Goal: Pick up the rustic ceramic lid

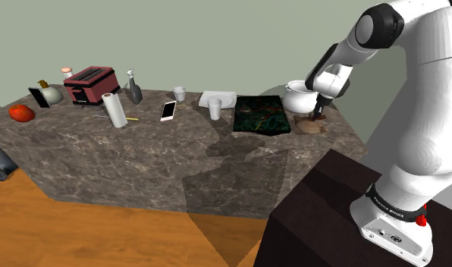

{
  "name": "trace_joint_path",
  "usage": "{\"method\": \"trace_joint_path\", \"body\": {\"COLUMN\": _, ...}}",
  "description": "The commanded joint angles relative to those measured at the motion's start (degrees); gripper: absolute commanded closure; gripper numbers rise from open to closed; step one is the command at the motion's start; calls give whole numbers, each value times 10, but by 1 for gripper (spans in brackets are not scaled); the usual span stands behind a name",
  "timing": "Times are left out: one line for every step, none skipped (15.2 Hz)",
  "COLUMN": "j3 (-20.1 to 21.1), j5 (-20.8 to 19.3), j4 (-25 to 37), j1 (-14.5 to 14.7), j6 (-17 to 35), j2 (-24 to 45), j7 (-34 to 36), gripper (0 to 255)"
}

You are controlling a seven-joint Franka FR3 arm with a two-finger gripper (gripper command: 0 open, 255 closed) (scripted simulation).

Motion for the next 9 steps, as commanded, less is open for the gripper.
{"method": "trace_joint_path", "body": {"j3": -10, "j5": -9, "j4": -5, "j1": 8, "j6": -8, "j2": -13, "j7": 8, "gripper": 255}}
{"method": "trace_joint_path", "body": {"j3": -15, "j5": -14, "j4": -7, "j1": 12, "j6": -13, "j2": -19, "j7": 13, "gripper": 255}}
{"method": "trace_joint_path", "body": {"j3": -20, "j5": -19, "j4": -9, "j1": 16, "j6": -18, "j2": -26, "j7": 17, "gripper": 255}}
{"method": "trace_joint_path", "body": {"j3": -25, "j5": -25, "j4": -11, "j1": 20, "j6": -22, "j2": -32, "j7": 21, "gripper": 255}}
{"method": "trace_joint_path", "body": {"j3": -30, "j5": -30, "j4": -13, "j1": 24, "j6": -27, "j2": -39, "j7": 26, "gripper": 255}}
{"method": "trace_joint_path", "body": {"j3": -35, "j5": -36, "j4": -14, "j1": 28, "j6": -32, "j2": -45, "j7": 30, "gripper": 255}}
{"method": "trace_joint_path", "body": {"j3": -40, "j5": -41, "j4": -16, "j1": 32, "j6": -37, "j2": -51, "j7": 35, "gripper": 255}}
{"method": "trace_joint_path", "body": {"j3": -41, "j5": -42, "j4": -16, "j1": 32, "j6": -38, "j2": -52, "j7": 35, "gripper": 255}}
{"method": "trace_joint_path", "body": {"j3": -41, "j5": -42, "j4": -16, "j1": 32, "j6": -38, "j2": -52, "j7": 36, "gripper": 255}}
